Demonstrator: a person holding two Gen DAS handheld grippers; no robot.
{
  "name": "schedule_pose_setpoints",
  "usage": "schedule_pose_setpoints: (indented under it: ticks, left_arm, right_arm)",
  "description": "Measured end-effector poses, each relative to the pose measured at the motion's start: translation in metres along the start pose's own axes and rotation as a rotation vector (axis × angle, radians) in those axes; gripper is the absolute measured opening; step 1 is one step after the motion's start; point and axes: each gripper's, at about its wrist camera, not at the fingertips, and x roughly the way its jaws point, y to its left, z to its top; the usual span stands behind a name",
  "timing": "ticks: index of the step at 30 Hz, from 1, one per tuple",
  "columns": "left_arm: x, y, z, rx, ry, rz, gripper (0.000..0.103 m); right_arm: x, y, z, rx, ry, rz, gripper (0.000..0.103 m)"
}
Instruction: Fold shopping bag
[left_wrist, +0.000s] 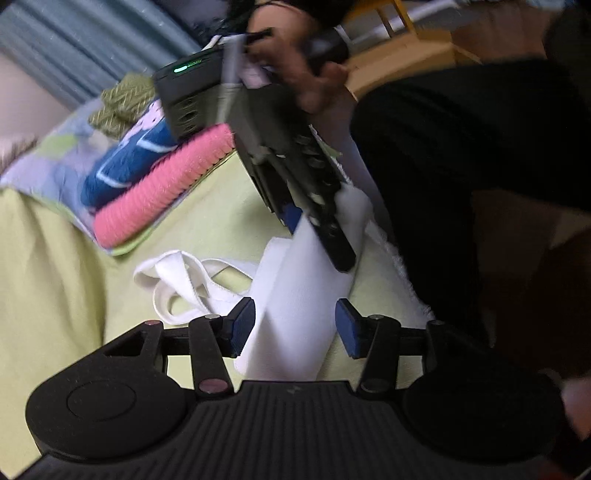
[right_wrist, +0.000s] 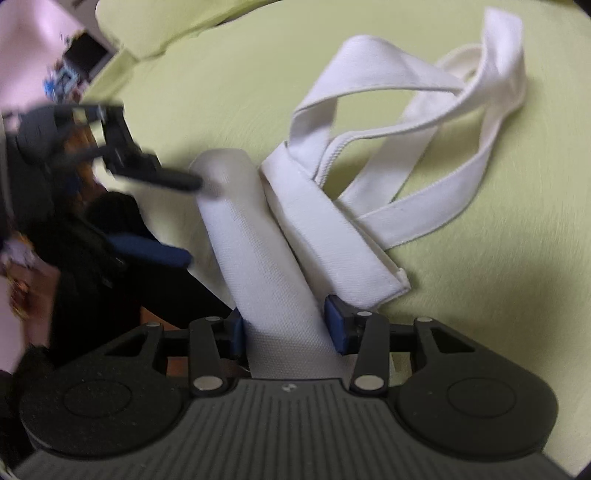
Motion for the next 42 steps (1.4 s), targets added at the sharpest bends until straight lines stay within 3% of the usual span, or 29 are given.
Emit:
schedule_pose_setpoints:
  ticks: [5, 9, 12, 17, 20, 22, 24, 28, 31, 36, 39, 42]
  left_arm:
    - [0.035, 0.002, 0.008, 0.024, 0.043, 0.063, 0.052]
    - [0.048, 0.014, 0.011, 0.035, 0.086, 0.018, 0.052]
    - [0.050, 0.022, 0.005, 0.036, 0.104, -0.025, 0.052]
    - [0.056, 0.032, 0.000, 0.035, 0.115, -0.073, 0.052]
    - [0.058, 0.038, -0.002, 0.027, 0.122, -0.102, 0.052]
    - [0.060, 0.044, -0.003, 0.006, 0.121, -0.126, 0.052]
    - [0.057, 0.047, -0.005, -0.017, 0.119, -0.152, 0.052]
    - [0.058, 0.057, -0.009, -0.076, 0.114, -0.202, 0.053]
    - [0.061, 0.061, -0.010, -0.087, 0.113, -0.217, 0.055]
    - [0.061, 0.057, -0.011, -0.074, 0.106, -0.198, 0.055]
    - [0.058, 0.034, -0.008, 0.043, 0.107, -0.106, 0.060]
    - [0.067, -0.004, -0.010, 0.261, 0.159, 0.035, 0.062]
  right_arm:
    - [-0.003, -0.031, -0.005, 0.125, -0.031, 0.116, 0.038]
    - [0.002, -0.052, -0.014, 0.193, -0.039, 0.186, 0.037]
    - [0.013, -0.053, -0.021, 0.205, -0.065, 0.178, 0.037]
    - [-0.014, -0.014, -0.038, 0.135, -0.175, -0.004, 0.042]
    - [-0.032, 0.033, -0.052, -0.043, -0.264, -0.265, 0.049]
    - [-0.033, 0.073, -0.063, -0.223, -0.322, -0.473, 0.050]
    - [-0.030, 0.103, -0.081, -0.383, -0.359, -0.624, 0.051]
    - [0.026, 0.150, -0.100, -0.711, -0.294, -0.843, 0.056]
    - [0.068, 0.151, -0.097, -0.855, -0.217, -0.987, 0.061]
    - [0.090, 0.134, -0.091, -0.930, -0.192, -1.065, 0.060]
    - [0.078, 0.126, -0.079, -0.838, -0.199, -0.979, 0.054]
    - [0.060, 0.117, -0.059, -0.698, -0.182, -0.854, 0.050]
